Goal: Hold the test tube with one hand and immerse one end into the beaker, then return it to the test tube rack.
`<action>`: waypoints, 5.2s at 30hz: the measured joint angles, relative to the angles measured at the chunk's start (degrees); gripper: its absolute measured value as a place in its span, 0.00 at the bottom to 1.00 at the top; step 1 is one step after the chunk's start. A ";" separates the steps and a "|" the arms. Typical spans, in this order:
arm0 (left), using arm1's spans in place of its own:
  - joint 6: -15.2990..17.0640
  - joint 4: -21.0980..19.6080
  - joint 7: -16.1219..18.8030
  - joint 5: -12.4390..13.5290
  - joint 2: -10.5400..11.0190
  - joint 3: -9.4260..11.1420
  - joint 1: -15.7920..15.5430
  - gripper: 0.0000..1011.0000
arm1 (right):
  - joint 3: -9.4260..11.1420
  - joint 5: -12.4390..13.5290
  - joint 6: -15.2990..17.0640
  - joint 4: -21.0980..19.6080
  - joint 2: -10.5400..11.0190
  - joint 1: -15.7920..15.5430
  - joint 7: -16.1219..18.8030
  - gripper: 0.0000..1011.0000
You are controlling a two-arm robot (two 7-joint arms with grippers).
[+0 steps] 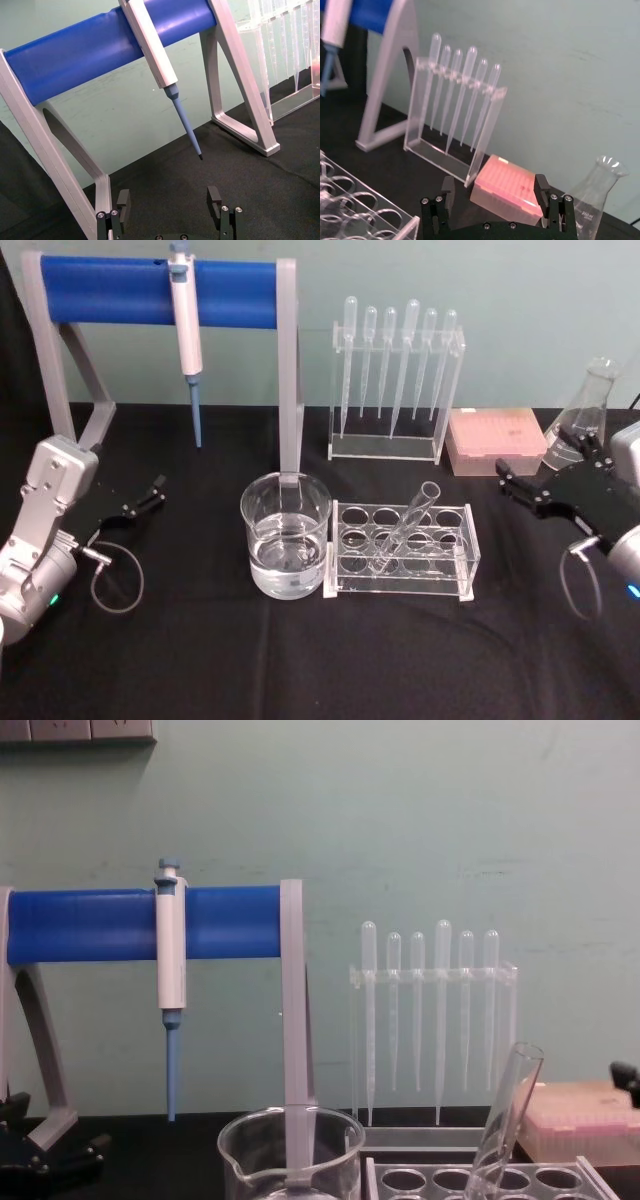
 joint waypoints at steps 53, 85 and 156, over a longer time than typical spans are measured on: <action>0.00 0.00 0.00 0.00 0.00 0.00 0.00 0.99 | 0.71 11.81 6.41 -6.33 -3.89 -3.19 24.70 0.99; 0.00 0.00 0.00 0.00 0.00 0.00 0.00 0.99 | 0.18 10.39 6.33 -4.77 -5.50 -1.92 24.61 0.62; 0.00 0.00 0.00 0.00 0.00 0.00 0.00 0.99 | -6.22 16.77 31.32 -11.47 4.38 21.49 31.29 0.22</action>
